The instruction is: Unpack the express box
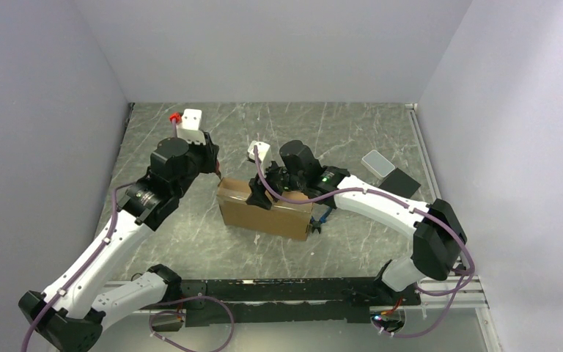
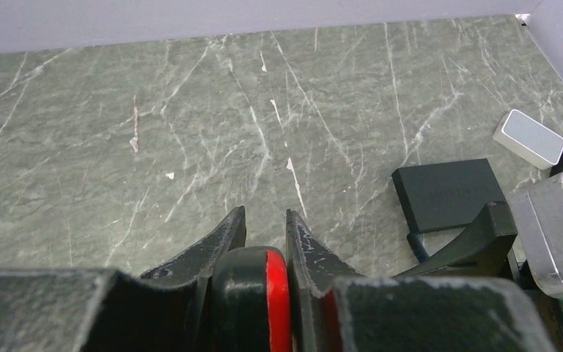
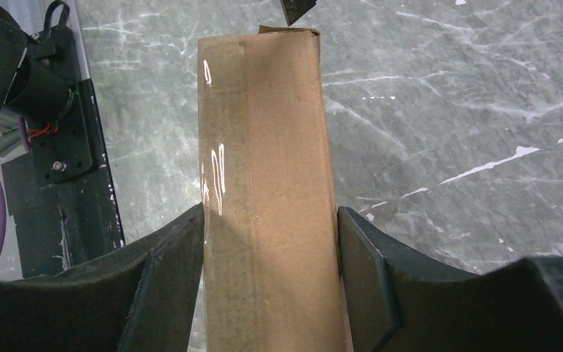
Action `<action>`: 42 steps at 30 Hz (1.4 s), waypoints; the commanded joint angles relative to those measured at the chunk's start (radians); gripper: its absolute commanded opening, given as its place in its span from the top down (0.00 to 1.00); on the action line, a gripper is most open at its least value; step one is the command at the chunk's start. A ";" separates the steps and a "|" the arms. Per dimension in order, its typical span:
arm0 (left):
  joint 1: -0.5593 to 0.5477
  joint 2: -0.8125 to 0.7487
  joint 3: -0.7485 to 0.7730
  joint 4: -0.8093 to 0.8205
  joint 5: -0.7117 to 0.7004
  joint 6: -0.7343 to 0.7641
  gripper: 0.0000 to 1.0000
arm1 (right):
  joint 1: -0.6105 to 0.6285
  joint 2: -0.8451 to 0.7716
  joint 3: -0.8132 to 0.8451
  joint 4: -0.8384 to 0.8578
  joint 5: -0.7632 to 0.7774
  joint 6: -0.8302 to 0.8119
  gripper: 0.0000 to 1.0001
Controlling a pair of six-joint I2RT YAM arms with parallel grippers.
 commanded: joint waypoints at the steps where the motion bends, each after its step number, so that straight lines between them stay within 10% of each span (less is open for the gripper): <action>1: 0.009 -0.017 0.025 0.066 0.037 0.005 1.00 | 0.015 0.032 0.003 -0.080 -0.032 0.037 0.48; 42: 0.011 -0.148 -0.060 -0.134 0.096 -0.091 1.00 | 0.071 0.020 -0.035 0.017 0.149 0.117 0.41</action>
